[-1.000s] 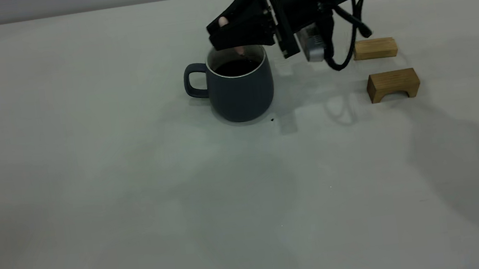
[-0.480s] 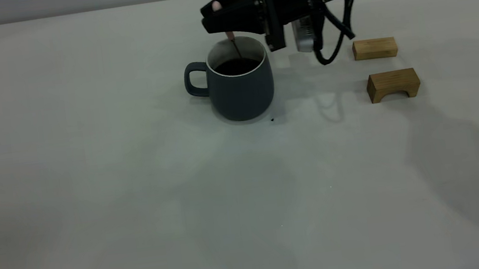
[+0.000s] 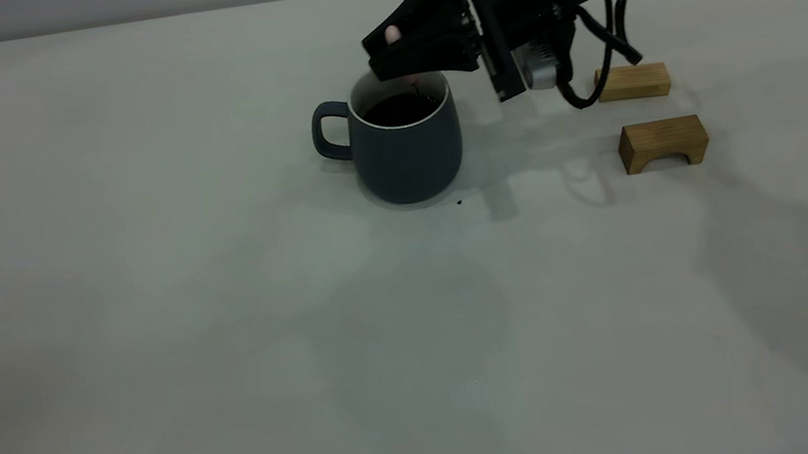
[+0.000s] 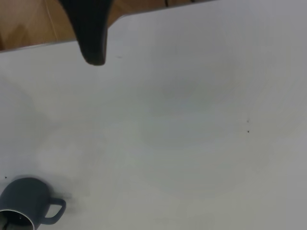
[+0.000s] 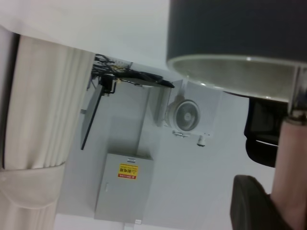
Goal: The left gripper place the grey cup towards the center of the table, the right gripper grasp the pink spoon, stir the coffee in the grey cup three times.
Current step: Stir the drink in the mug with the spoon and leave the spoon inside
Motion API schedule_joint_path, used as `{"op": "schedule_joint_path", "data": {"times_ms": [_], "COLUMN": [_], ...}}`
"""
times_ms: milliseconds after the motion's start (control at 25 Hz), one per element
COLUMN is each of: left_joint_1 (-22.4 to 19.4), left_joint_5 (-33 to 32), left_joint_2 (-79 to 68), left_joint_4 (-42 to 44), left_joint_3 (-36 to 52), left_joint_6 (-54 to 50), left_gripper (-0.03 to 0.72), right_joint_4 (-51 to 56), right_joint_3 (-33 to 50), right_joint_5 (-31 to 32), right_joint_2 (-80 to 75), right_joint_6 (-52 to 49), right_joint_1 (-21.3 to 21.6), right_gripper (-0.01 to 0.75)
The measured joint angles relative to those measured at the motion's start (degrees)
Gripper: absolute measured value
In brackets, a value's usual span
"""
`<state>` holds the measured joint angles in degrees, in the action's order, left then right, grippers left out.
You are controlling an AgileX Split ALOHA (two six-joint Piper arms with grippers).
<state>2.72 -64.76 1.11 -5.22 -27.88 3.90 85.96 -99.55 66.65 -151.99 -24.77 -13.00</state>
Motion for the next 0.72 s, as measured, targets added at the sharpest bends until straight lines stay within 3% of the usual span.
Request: {"op": "schedule_joint_path", "data": {"times_ms": [400, 720], "left_joint_1": [0.0, 0.0], "left_joint_5": [0.0, 0.0], "left_joint_2": [0.0, 0.0], "left_joint_4": [0.0, 0.0], "left_joint_3": [0.0, 0.0], "left_joint_6": [0.0, 0.0], "left_gripper": [0.519, 0.519], "right_joint_4": [12.5, 12.8], "right_joint_3": [0.0, 0.0], "right_joint_5": [-0.2, -3.9], "right_joint_2": [-0.2, -0.2], "right_joint_6": [-0.4, -0.2], "right_joint_1": [-3.1, -2.3], "right_gripper": [0.13, 0.13]}}
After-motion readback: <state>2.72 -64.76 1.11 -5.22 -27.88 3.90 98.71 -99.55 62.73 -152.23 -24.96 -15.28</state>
